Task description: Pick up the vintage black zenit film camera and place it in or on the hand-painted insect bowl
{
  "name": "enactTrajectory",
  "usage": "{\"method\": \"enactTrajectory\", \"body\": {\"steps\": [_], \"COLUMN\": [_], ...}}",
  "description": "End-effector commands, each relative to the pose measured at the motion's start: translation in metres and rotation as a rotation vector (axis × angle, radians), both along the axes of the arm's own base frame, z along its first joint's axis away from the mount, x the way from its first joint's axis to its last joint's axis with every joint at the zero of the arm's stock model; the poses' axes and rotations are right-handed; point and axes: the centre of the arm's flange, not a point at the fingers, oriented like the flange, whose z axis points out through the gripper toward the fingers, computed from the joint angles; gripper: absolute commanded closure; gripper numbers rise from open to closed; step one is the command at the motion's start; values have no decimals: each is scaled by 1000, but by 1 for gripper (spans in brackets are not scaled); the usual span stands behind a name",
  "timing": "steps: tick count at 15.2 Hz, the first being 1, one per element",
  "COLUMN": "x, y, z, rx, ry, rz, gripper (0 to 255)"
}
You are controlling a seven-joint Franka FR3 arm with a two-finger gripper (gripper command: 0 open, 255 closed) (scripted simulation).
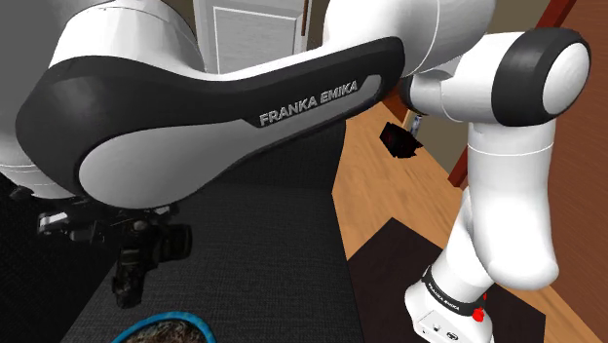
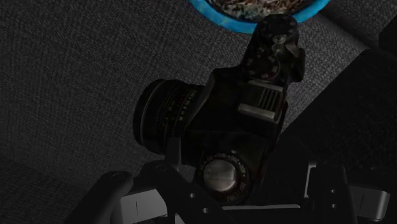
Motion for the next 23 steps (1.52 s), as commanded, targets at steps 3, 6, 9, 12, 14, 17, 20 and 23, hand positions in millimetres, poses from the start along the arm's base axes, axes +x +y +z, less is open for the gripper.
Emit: {"method": "enactTrajectory", "body": {"steps": [3, 6, 9, 12, 14, 17, 20, 23], "x": [-44, -82, -82, -82, -82, -82, -82, -82], "y": [34, 64, 64, 64, 64, 64, 64, 64], "z": [3, 6, -10, -25, -36, -52, -68, -83], "rx": [0, 0, 0, 0, 0, 0, 0, 0], "ry": [-1, -1, -1, -1, -1, -1, -1, -1], "rz": [-1, -1, -1, -1, -1, -1, -1, -1], "gripper": [255, 255, 255, 255, 255, 255, 255, 255]}}
